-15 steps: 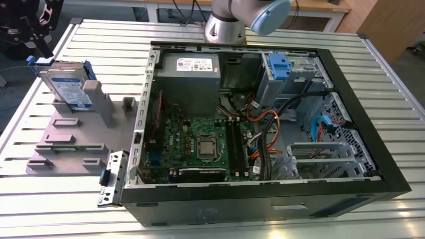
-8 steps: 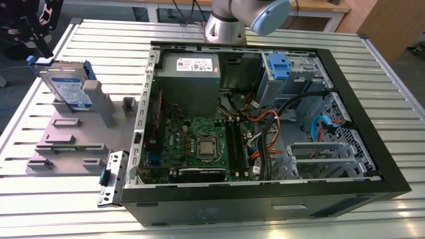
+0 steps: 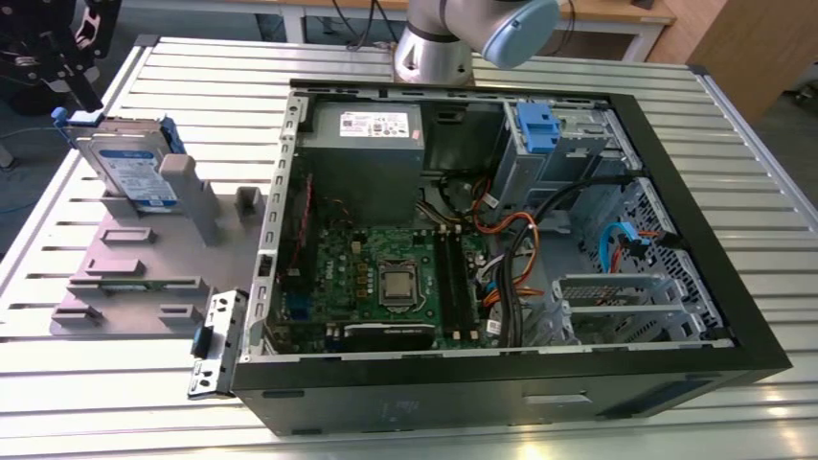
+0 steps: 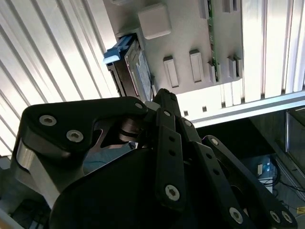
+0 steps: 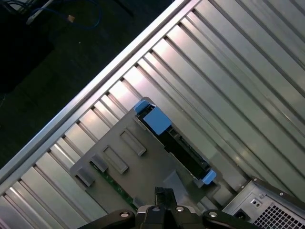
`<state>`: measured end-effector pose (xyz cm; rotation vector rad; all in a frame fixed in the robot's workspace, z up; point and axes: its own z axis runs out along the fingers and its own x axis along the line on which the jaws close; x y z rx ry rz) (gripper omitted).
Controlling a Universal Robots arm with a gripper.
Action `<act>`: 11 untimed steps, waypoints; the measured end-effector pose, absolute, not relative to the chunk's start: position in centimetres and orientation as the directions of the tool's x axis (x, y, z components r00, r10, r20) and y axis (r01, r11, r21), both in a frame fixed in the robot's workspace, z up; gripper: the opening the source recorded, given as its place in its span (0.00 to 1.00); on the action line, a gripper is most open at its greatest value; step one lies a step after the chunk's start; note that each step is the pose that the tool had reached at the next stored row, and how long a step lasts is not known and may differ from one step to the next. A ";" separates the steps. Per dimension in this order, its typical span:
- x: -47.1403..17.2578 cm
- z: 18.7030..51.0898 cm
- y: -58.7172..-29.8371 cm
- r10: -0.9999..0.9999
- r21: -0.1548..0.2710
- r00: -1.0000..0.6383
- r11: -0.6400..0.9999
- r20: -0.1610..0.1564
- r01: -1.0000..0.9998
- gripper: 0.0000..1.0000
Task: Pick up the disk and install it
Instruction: 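Pick up the disk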
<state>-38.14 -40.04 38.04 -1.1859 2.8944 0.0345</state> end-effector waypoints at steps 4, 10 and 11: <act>-38.1 38.0 -40.0 -0.706 0.015 -0.708 0.708 -0.021 -0.706 0.11; -38.1 38.0 -40.0 -0.712 0.015 -0.702 0.701 -0.021 -0.713 0.11; -38.1 38.0 -40.0 -0.713 0.015 -0.701 0.700 -0.021 -0.714 0.11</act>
